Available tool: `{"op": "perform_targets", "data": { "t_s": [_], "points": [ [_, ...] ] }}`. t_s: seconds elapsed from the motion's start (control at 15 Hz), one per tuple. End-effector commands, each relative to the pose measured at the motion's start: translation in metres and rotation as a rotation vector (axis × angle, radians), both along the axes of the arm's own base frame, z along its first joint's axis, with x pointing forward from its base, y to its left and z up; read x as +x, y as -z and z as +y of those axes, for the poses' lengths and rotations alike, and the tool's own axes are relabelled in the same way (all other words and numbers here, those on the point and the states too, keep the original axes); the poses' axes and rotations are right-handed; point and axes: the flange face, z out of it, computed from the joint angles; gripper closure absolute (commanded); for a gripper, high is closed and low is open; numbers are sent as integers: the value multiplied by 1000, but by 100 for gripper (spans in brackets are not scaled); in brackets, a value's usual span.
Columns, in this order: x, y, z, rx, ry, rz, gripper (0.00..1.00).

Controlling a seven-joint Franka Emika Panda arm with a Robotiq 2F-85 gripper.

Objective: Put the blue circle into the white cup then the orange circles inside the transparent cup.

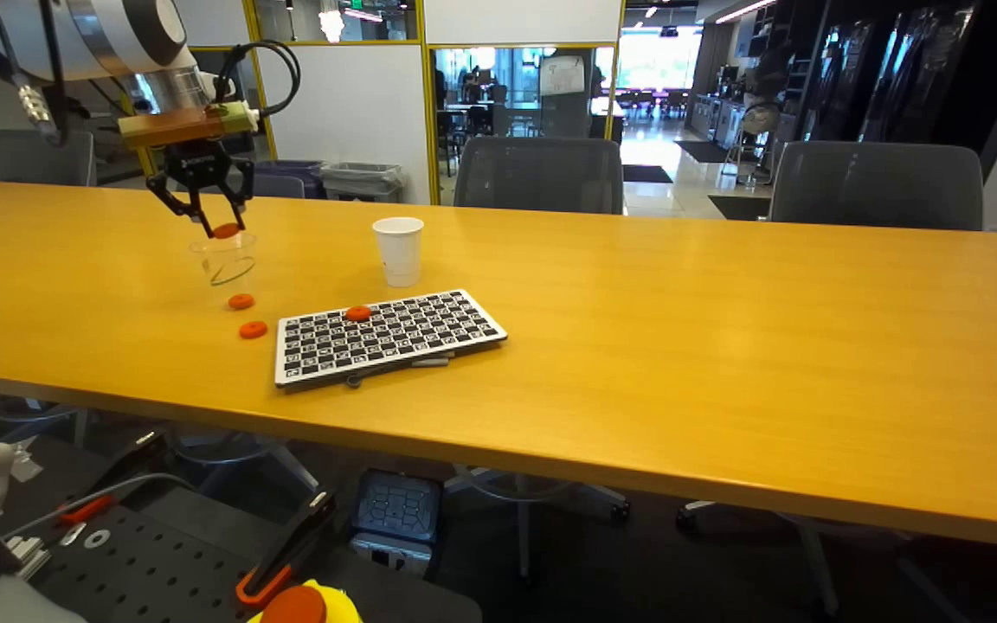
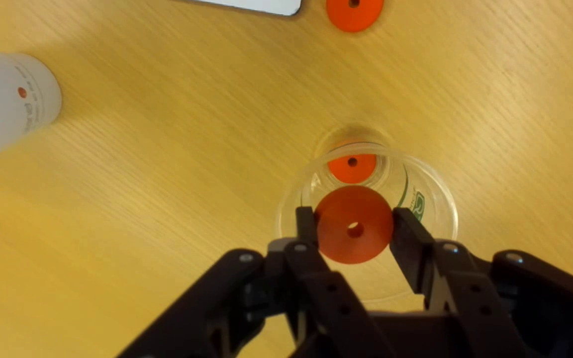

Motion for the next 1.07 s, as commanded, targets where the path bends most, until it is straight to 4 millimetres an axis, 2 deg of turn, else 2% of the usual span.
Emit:
{"op": "perform_targets", "data": {
  "t_s": [0.0,0.27,0.33,0.4,0.47,0.67,0.73,1.0],
  "points": [
    [3,-4,7,47,-59,1,75],
    [6,-3,5,73,-70,14,73],
    [7,-2,4,75,-64,20,33],
    [7,-2,3,78,-59,24,31],
    [7,-2,2,81,-51,25,26],
    [6,-3,-1,73,-29,22,3],
    [5,-4,-3,63,-15,17,0],
    [4,-6,-24,43,99,-14,0]
  ]
}}
